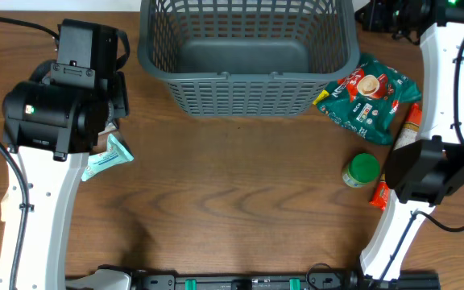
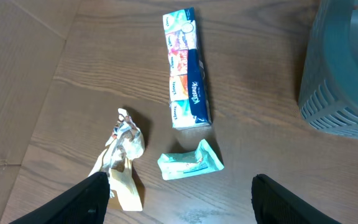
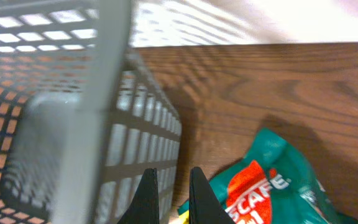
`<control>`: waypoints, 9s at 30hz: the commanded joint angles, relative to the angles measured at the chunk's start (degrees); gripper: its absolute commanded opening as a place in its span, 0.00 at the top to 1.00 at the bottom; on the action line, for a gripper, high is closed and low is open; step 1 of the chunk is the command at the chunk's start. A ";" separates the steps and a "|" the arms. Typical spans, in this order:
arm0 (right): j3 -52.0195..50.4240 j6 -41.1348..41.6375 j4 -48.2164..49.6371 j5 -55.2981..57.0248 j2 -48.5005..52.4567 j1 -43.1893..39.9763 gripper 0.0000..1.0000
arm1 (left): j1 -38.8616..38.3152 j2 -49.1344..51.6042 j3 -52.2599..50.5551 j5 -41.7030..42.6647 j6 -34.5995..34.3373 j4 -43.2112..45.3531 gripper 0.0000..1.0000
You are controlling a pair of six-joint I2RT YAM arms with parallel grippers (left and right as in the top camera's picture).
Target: Pack container
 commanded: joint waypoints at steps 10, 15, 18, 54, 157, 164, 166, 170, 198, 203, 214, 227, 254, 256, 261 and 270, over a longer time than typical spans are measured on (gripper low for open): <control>0.00 -4.59 0.37 -2.47 -0.11 3.85 0.99 | 0.28 -0.26 0.22 -0.50 -0.46 -0.17 0.27; 0.00 -5.03 0.35 -2.58 -0.11 5.09 0.99 | 0.28 -0.26 0.22 -0.50 -0.44 -0.20 0.27; 0.00 -5.86 0.35 -3.13 -0.11 5.73 0.99 | 0.28 -0.26 0.22 -0.50 -0.44 -0.24 0.27; 0.70 4.57 -1.92 13.57 -1.84 4.31 0.01 | 0.28 -0.26 0.22 -0.52 -0.42 -1.57 0.26; -33.77 11.54 12.44 14.58 -28.33 -6.93 0.99 | 0.28 -0.26 0.22 -0.48 -0.46 -2.14 0.16; -23.08 2.80 10.19 14.69 -33.27 -1.86 0.99 | 0.28 -0.26 0.22 -0.48 -0.46 -2.14 0.16; -22.05 -0.90 12.07 14.69 -34.60 1.11 0.99 | 0.28 -0.26 0.22 -0.50 -0.46 -2.19 0.16; -21.88 -9.64 17.62 14.67 -36.17 9.68 0.99 | 0.28 -0.26 0.22 -0.48 -0.46 -2.54 0.16; -21.88 -22.97 24.04 9.99 -7.50 28.17 0.99 | 0.28 -0.26 0.22 -0.48 -0.46 -3.17 0.16; -21.90 -22.97 22.86 9.99 -6.80 28.15 0.66 | 0.28 -0.26 0.22 -0.48 -0.48 -3.17 0.16; -21.88 -22.93 22.56 9.94 -6.84 28.15 0.09 | 0.28 -0.26 0.22 -0.48 -0.48 -3.17 0.16; -8.39 -15.37 12.22 15.34 -16.20 26.82 0.01 | 0.28 -0.26 0.22 -0.48 -0.46 -3.15 0.16; -15.89 17.57 -34.64 19.37 -29.09 -7.93 0.01 | 0.28 -0.26 0.22 -0.48 -0.48 -3.13 0.16; -21.16 18.05 -34.53 19.74 -29.38 -6.08 0.01 | 0.28 -0.26 0.22 -0.48 -0.46 -3.15 0.16; -34.56 20.50 -29.22 22.01 -29.44 -2.08 0.01 | 0.28 -0.26 0.22 -0.48 -0.46 -3.13 0.16; -56.72 24.87 -12.61 21.99 -29.44 2.34 0.01 | 0.28 -0.26 0.20 -0.48 -0.46 -3.17 0.16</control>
